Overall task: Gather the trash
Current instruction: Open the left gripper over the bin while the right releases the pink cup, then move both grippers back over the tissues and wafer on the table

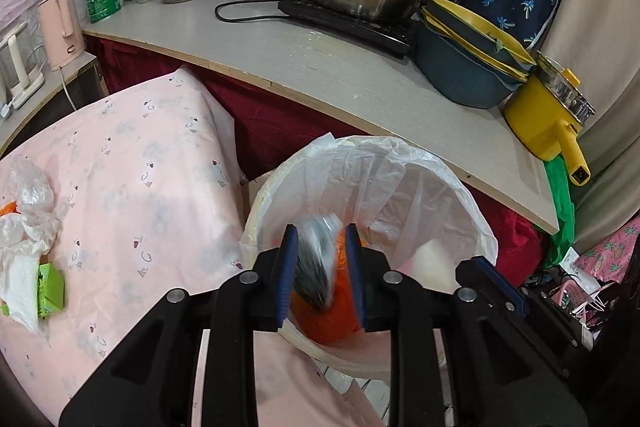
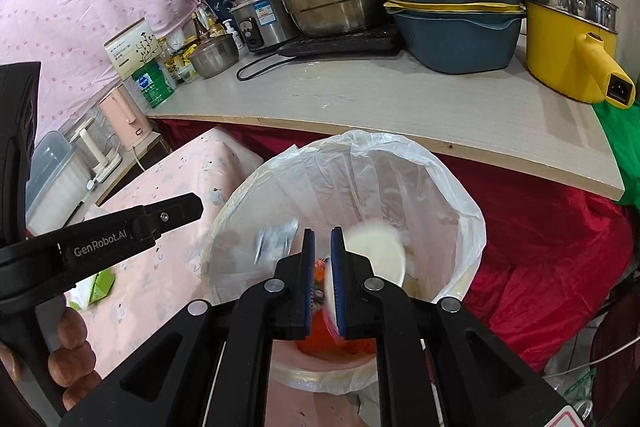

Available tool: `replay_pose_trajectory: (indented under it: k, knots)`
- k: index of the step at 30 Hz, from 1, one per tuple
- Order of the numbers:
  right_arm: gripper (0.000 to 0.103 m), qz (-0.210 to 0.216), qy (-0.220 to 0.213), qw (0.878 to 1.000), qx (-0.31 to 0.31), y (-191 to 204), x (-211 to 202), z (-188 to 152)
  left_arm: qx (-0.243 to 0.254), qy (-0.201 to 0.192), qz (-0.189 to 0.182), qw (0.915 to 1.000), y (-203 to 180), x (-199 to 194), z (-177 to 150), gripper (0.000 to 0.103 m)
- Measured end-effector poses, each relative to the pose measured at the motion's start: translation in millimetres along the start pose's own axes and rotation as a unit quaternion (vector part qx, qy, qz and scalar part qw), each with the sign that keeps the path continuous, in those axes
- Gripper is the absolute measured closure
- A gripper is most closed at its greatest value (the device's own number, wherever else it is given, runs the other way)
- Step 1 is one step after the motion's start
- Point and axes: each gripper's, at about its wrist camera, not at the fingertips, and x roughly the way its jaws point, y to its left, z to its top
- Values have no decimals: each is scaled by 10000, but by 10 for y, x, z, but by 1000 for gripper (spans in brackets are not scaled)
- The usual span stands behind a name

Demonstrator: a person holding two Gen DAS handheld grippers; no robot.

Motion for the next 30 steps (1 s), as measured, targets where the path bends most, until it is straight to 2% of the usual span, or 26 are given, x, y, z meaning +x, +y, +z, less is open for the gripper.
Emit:
replay_pose_trajectory:
  k: [1,8,12,30]
  knots:
    - [93,9,-3,10000,2,2,3,6,-6,-15,29,10000,18,-8,-4,72]
    - [91,78,-23,10000,-45,70,-23,21,-29,-147,264,9995,119,-101,-49,67]
    - [85,100,-60,9999,-86,135,-69,15,-26,-214,407,9989,166,-174,-88,67]
    - [84,326,-161,9984,-437,602,-310,-36,-159,-523,885,9946,489,-643,-272,67]
